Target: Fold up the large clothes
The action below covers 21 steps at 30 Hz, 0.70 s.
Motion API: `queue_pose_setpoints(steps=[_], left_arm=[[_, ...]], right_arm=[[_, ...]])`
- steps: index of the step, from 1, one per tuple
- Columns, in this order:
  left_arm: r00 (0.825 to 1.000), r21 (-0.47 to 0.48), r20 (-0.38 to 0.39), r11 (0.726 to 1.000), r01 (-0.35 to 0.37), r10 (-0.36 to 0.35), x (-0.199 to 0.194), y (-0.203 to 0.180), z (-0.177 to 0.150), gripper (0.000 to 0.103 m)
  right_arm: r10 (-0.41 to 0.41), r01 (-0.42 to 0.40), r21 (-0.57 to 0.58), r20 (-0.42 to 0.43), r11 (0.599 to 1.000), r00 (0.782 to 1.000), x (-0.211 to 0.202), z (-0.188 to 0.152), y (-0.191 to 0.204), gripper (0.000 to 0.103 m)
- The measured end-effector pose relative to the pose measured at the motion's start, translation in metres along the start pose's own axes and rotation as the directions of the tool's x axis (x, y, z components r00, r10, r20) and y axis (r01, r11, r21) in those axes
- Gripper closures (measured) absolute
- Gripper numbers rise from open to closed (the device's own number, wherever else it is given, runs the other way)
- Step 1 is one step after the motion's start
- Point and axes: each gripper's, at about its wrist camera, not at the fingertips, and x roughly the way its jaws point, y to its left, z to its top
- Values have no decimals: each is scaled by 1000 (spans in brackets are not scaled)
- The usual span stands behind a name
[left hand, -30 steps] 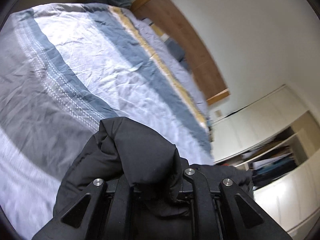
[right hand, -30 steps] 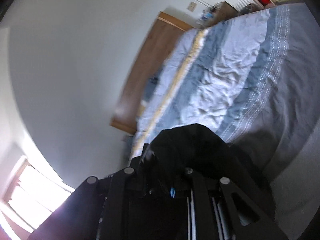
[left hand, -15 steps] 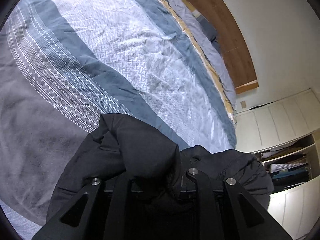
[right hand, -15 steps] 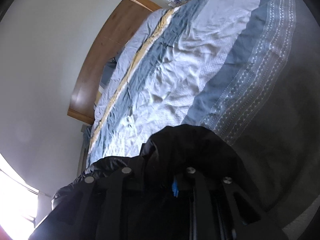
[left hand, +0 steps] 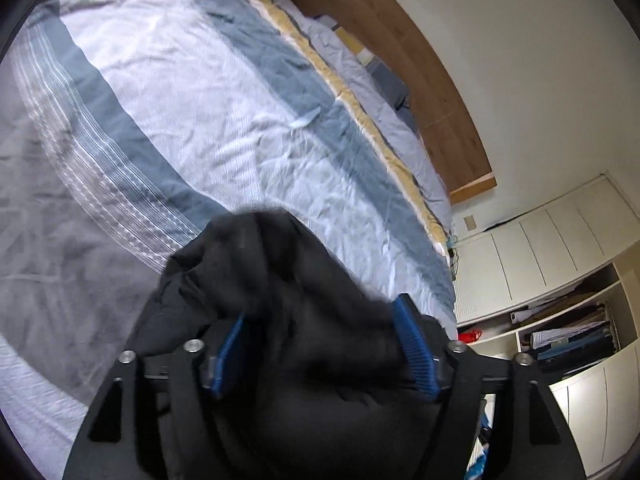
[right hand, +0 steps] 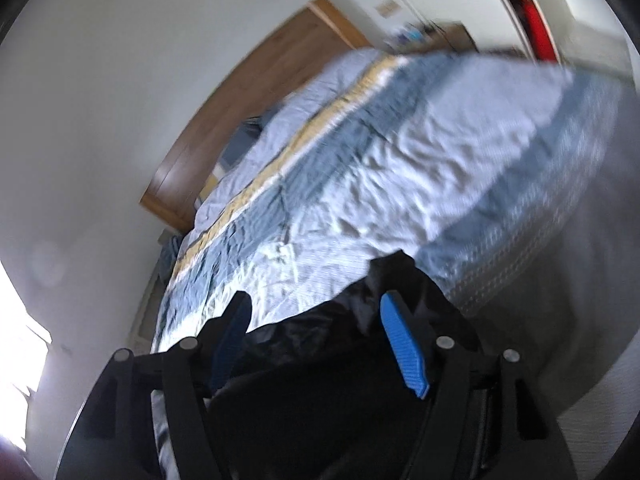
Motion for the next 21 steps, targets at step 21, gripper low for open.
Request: queue_pose_setpoints(steps=[21], left_arm=[[976, 532, -76, 836, -134, 204, 28, -125, -137, 27]], right_arm=[[29, -85, -356, -161, 931, 987, -4, -134, 121, 37]])
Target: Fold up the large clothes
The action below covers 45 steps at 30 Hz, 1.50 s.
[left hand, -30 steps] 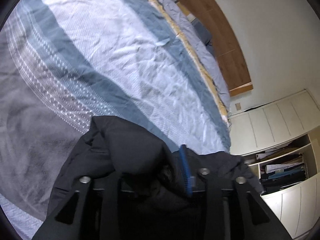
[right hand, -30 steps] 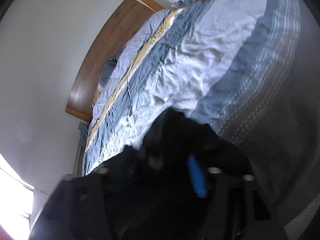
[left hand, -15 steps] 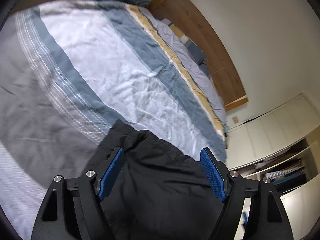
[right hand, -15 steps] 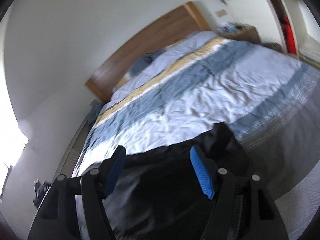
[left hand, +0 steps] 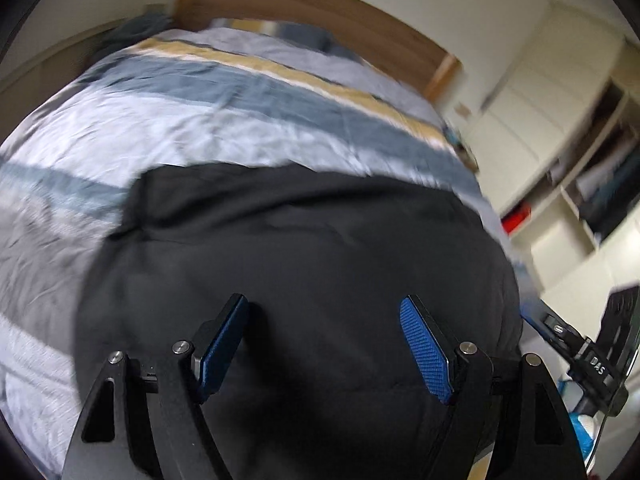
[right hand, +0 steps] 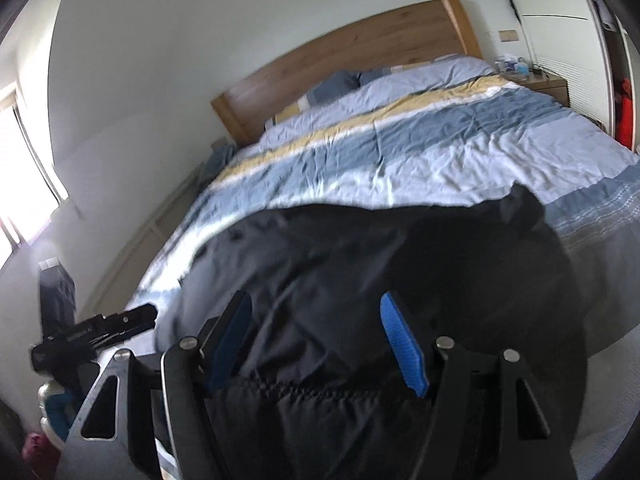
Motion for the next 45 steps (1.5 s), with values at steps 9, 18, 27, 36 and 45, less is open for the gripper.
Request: queue_pose_setpoints(steps=[9, 18, 27, 36, 45], left_arm=[[989, 73, -76, 990, -124, 130, 95, -14, 43, 20], [974, 45, -133, 982, -181, 185, 157, -2, 80, 16], [980, 2, -138, 989, -146, 145, 134, 34, 75, 16], [951, -132, -169, 950, -284, 261, 89, 108, 56, 16], [978, -15, 16, 979, -206, 206, 28, 71, 26, 19]], right_arm=[[-96, 92, -40, -95, 995, 991, 98, 24, -13, 37], [-77, 88, 59, -166, 994, 983, 166, 52, -52, 36], [0, 19, 127, -149, 992, 989, 131, 45, -99, 37], [-134, 169, 304, -132, 937, 982, 78, 30, -186, 37], [-101, 103, 45, -48, 994, 994, 37, 20, -95, 37]])
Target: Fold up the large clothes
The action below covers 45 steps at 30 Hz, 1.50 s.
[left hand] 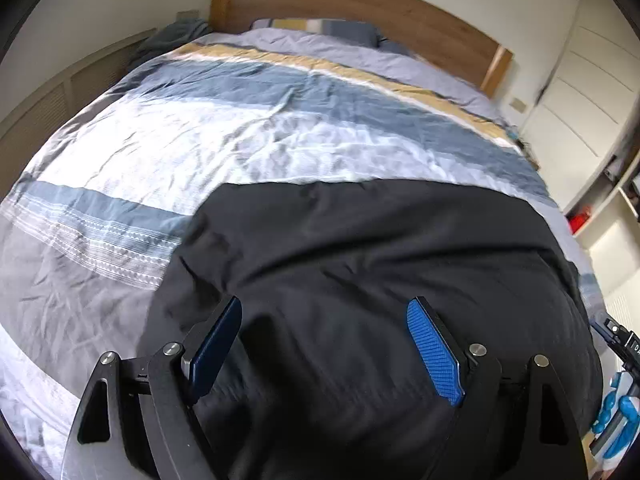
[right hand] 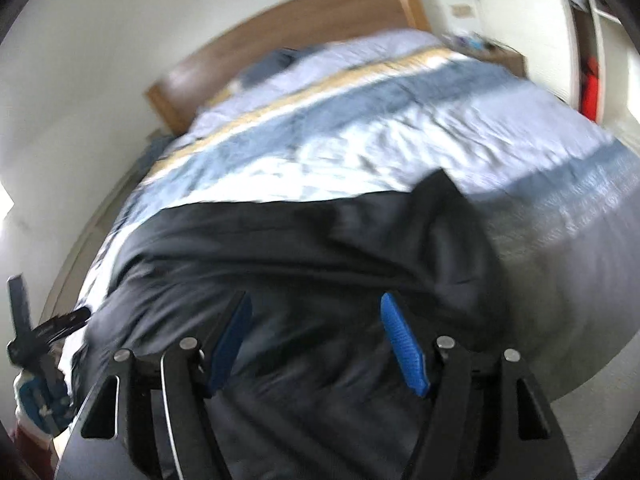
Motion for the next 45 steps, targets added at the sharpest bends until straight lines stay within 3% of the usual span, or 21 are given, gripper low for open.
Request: queue_pose_setpoints(steps=[3, 6, 8, 9, 11, 16, 21, 37, 41, 45], left_arm=[[999, 14, -32, 1000, -6, 7, 9, 3, -20, 18], [997, -36, -74, 999, -3, 0, 18, 19, -33, 18], [998, -70, -66, 998, -3, -2, 11, 28, -38, 18], [999, -71, -48, 997, -17, 14, 4, 29, -41, 18], [999, -38, -3, 998, -40, 40, -12, 22, -49, 19], [996, 12, 83, 999, -42, 41, -43, 1, -78, 19], [992, 51, 113, 997, -63, 57, -50, -12, -104, 18], [980, 71, 167, 991, -117, 103, -42, -17, -118, 13], [979, 76, 171, 989, -123, 109, -49, -18, -121, 13], [977, 84, 180, 988, -129, 113, -59, -21, -123, 13]], right_arm=[[16, -18, -51, -40, 999, 999, 9, -24, 9, 37], [-21, 19, -42, -53, 999, 998, 13, -43, -10, 37], [-55, 53, -30, -43, 998, 998, 6, -47, -20, 37], [-108, 106, -48, -45, 993, 993, 1, -48, -21, 37], [-174, 170, -83, -46, 982, 984, -7, -48, -17, 37], [-131, 129, -123, -9, 984, 991, -32, -57, 3, 37], [-53, 53, -157, 6, 986, 999, -44, -79, 24, 37], [-95, 94, -98, 1, 991, 996, -44, -101, -9, 37], [-118, 118, -94, 6, 989, 993, -53, -100, -7, 37], [-86, 90, -110, 37, 990, 996, -67, -98, 10, 37]])
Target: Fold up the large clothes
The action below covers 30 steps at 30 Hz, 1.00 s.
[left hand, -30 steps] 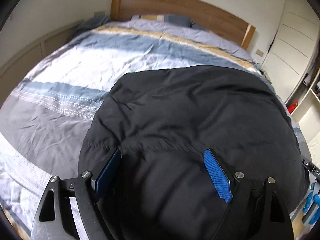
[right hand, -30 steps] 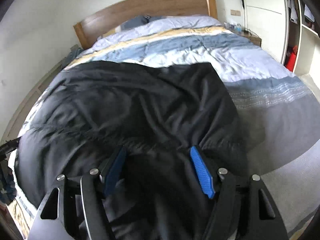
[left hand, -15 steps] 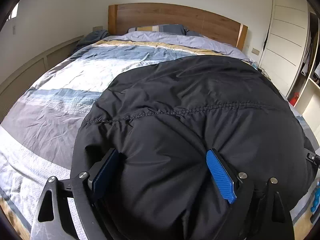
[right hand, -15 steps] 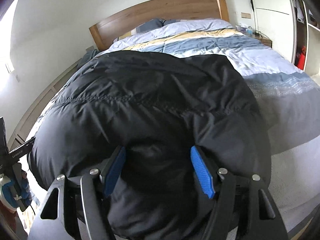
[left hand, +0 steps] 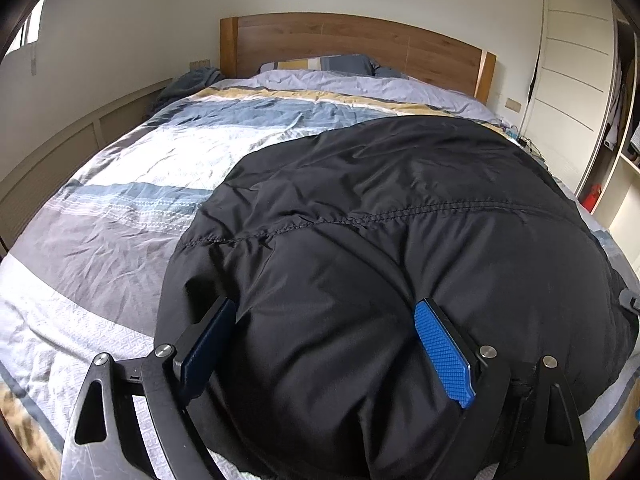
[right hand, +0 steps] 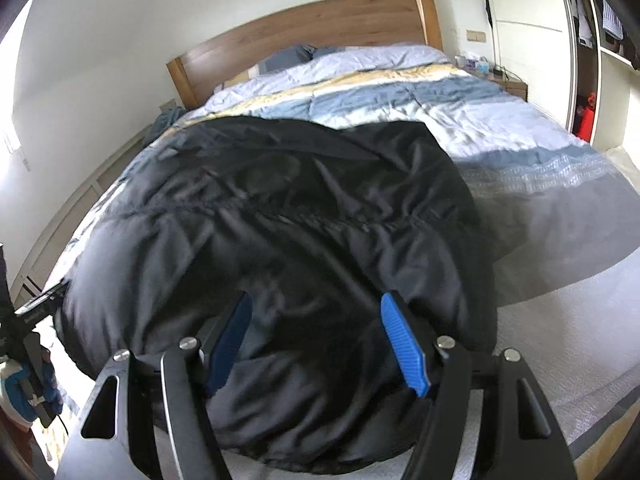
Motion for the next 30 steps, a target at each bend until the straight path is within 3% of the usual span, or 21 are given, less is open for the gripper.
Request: queue_pose_setpoints(steps=[7, 11, 23, 30], left_arm=[[999, 25, 34, 1000, 13, -13, -14, -14, 2, 13], [1000, 33, 19, 999, 9, -10, -8, -19, -1, 13], [999, 51, 53, 999, -3, 0, -6, -21, -10, 13], [1000, 98, 21, 995, -24, 22, -9, -25, -13, 13]], right_arm=[[91, -89, -69, 32, 994, 995, -6, 5, 46, 37], [91, -90, -90, 1, 992, 996, 7, -2, 57, 37], [27, -28, -22, -39, 999, 999, 15, -28, 10, 37], [15, -14, 18, -44, 1000, 999, 4, -31, -9, 37]])
